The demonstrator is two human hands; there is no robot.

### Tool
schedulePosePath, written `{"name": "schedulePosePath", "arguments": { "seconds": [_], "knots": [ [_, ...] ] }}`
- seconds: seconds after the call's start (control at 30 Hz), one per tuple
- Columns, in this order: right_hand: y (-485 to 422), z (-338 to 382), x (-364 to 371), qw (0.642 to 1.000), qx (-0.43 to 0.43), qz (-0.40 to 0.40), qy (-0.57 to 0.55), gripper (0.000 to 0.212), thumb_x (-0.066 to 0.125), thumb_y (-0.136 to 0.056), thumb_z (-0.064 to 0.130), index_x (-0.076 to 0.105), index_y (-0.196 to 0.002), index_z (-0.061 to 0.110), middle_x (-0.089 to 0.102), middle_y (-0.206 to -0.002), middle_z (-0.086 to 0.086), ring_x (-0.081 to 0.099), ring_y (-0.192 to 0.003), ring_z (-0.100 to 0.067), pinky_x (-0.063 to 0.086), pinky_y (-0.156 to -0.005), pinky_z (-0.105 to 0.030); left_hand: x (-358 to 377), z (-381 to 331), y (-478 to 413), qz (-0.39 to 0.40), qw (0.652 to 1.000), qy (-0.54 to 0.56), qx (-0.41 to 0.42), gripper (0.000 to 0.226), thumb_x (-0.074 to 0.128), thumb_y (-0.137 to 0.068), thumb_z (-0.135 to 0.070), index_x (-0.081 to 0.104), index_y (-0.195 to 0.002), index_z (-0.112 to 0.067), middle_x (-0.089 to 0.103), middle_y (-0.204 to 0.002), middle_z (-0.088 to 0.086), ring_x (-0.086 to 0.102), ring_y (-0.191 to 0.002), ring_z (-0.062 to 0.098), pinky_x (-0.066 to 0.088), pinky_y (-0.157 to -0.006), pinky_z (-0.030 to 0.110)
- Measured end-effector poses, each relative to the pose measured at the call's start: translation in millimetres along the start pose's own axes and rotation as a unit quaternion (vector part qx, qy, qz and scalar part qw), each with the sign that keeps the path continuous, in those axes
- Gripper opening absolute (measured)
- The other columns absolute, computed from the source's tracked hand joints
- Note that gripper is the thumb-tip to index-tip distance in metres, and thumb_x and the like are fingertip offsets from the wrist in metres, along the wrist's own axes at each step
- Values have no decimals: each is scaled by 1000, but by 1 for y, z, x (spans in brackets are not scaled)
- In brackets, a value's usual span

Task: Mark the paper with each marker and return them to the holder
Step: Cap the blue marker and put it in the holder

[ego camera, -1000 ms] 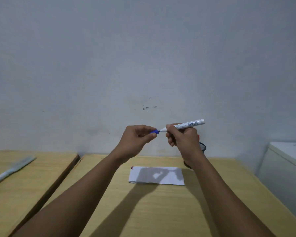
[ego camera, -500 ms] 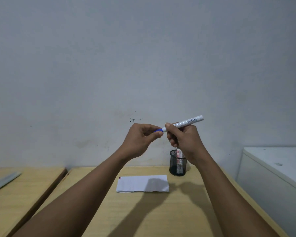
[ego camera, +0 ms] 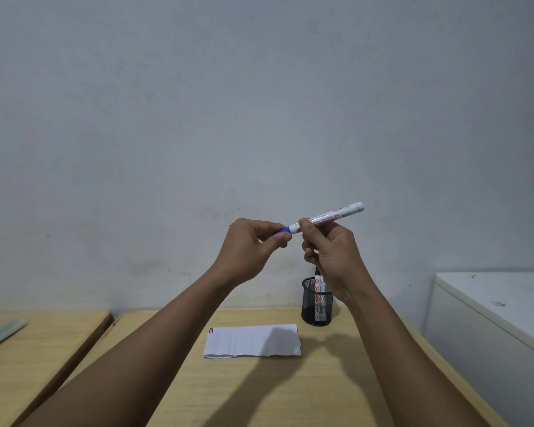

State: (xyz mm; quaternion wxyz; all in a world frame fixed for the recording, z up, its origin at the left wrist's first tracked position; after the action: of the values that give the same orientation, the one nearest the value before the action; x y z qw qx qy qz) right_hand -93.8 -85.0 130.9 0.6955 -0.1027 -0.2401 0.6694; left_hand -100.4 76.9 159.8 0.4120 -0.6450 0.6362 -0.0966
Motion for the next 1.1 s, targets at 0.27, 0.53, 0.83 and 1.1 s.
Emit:
{"name": "schedulePosePath", "arguments": {
  "seconds": [0.27, 0.53, 0.83, 1.1],
  "knots": [
    [-2, -26, -12, 994, 55, -95, -2, 32, 67, -94, 39, 72, -87, 9, 47, -58, 0, 41, -54, -16, 39, -52, -28, 13, 0, 1, -88, 983, -142, 71, 21, 73, -86, -35, 78, -101, -22, 75, -79, -6, 63, -63, 13, 56, -64, 37],
    [-5, -31, -33, 849, -188, -82, 487, 38, 71, -93, 21, 61, -129, 25, 54, -117, 6, 54, -77, -6, 42, -60, -14, 47, 18, -10, -47, 969, -232, 72, 29, 68, -86, -44, 78, -104, -23, 77, -82, -7, 57, -58, 7, 53, -72, 29],
    [-59, -64, -106, 908, -81, -117, 394, 14, 66, -97, 19, 70, -108, 11, 69, -98, -2, 65, -83, -9, 53, -74, -19, 117, 76, -34, 78, 964, -252, 24, 40, 63, -85, -58, 68, -116, -33, 73, -103, -13, 65, -86, 7, 52, -87, 42],
    [-84, -126, -121, 893, -9, -53, 448, 78, 61, -99, 12, 16, -156, 40, 70, -90, -5, 69, -77, -20, 58, -71, -36, 197, 149, -40, 251, 907, -330, -78, 89, 63, -72, -74, 40, -146, -30, 45, -148, 3, 42, -133, 27, 36, -105, 55]
  ]
}}
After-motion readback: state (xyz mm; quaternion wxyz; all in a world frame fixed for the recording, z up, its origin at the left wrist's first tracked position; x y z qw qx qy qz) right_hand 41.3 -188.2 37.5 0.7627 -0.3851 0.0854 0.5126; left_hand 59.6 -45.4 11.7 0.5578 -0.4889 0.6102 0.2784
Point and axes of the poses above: each hand's wrist, its own y-axis away from the middle knuckle, its own x-axis out of the palm, z = x × y, the point moved 9 cm from there along -y, towards the middle knuckle
